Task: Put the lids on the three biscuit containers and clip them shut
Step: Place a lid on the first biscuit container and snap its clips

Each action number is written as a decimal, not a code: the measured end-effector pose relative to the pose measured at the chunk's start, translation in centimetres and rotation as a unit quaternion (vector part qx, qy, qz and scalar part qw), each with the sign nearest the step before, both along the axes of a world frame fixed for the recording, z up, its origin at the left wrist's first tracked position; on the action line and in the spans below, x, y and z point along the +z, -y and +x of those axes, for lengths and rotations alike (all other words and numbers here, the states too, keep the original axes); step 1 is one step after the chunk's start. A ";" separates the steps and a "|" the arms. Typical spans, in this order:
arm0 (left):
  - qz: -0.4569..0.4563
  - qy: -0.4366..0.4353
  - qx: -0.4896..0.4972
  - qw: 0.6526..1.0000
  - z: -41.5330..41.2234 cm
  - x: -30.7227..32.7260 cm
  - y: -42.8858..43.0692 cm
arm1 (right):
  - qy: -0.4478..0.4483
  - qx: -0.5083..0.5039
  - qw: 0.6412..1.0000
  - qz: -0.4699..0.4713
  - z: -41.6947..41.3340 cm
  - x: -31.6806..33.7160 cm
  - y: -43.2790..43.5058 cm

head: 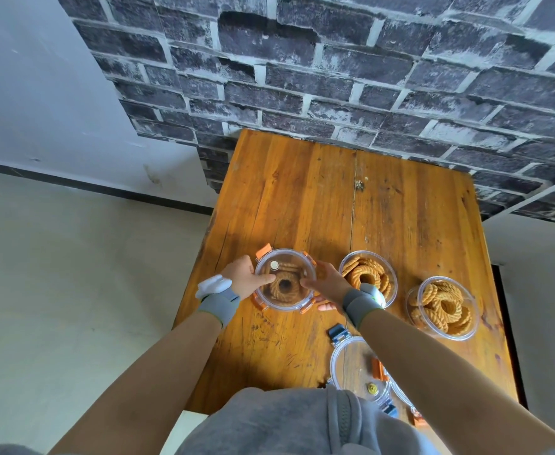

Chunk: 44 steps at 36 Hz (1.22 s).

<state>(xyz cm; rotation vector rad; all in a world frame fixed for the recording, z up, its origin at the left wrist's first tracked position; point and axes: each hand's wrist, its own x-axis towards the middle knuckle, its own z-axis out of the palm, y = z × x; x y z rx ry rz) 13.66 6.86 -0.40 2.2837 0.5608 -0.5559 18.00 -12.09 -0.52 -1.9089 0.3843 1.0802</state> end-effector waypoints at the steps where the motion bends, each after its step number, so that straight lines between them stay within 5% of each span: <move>1: 0.030 0.022 -0.026 0.999 0.0 0.2 0.0 | 0.000 0.002 1.000 -0.002 0.0 0.0 0.0; 10: 0.033 0.156 -0.103 0.982 1.4 2.7 1.8 | 0.008 0.002 1.000 -0.006 0.1 -0.2 0.1; 16: 0.047 0.063 -0.127 0.989 2.0 2.2 1.4 | 0.006 0.007 1.000 -0.010 0.0 -0.3 0.1; 20: -0.024 0.010 -0.116 0.993 1.9 1.7 0.7 | 0.002 0.012 1.000 -0.006 0.2 -0.5 0.2; 44: -0.022 -0.001 -0.101 0.995 2.6 1.6 0.5 | 0.000 0.024 1.000 -0.001 0.3 -0.1 0.1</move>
